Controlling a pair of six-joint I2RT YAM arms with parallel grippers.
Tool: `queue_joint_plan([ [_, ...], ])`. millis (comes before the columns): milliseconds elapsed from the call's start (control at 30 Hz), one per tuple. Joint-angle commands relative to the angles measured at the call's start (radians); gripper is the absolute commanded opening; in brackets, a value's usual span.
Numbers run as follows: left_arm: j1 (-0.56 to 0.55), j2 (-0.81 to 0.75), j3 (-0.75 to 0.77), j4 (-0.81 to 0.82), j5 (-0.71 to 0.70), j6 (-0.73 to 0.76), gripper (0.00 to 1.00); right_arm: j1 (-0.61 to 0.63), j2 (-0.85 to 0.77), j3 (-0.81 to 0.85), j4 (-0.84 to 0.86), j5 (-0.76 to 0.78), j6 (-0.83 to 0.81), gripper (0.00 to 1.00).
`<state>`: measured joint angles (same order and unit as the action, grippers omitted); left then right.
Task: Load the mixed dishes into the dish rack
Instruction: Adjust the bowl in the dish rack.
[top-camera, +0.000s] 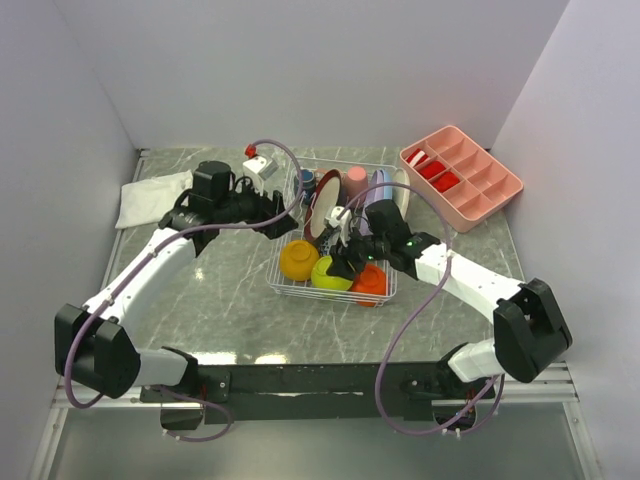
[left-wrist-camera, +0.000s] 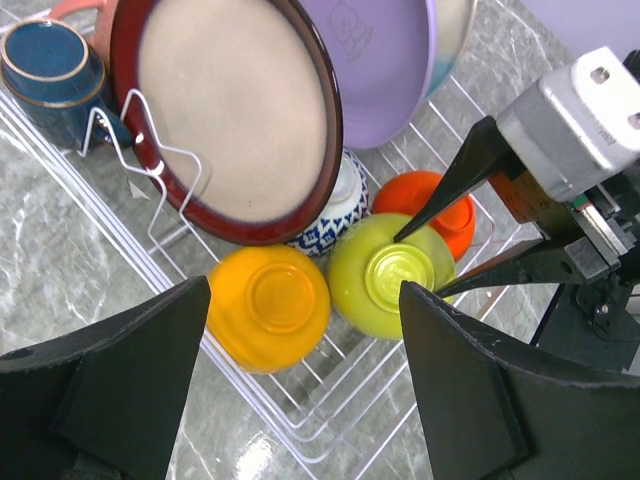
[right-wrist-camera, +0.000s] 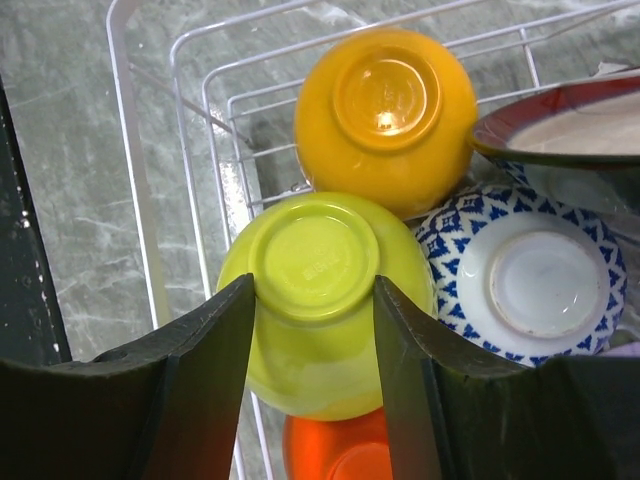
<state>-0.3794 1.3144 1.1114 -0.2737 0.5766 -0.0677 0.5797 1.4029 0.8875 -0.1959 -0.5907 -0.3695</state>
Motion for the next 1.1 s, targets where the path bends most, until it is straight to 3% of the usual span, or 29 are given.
queue_joint_plan([
  [0,-0.004,0.008,0.051,0.036,-0.003,0.000,0.83,-0.034,0.051,-0.058,-0.249,0.218,-0.045,0.42],
  [167,-0.009,0.020,0.065,0.047,0.003,-0.003,0.83,-0.037,0.018,-0.058,-0.270,0.230,-0.051,0.53],
  [367,-0.012,0.031,0.087,0.057,0.000,-0.003,0.84,-0.038,-0.008,-0.039,-0.293,0.238,-0.040,0.57],
  [467,-0.012,0.036,0.097,0.059,-0.003,0.000,0.85,-0.041,-0.025,-0.022,-0.286,0.255,-0.037,1.00],
  [1067,-0.015,0.022,0.177,0.042,-0.050,0.037,0.89,-0.075,-0.248,0.116,-0.447,0.270,-0.066,1.00],
])
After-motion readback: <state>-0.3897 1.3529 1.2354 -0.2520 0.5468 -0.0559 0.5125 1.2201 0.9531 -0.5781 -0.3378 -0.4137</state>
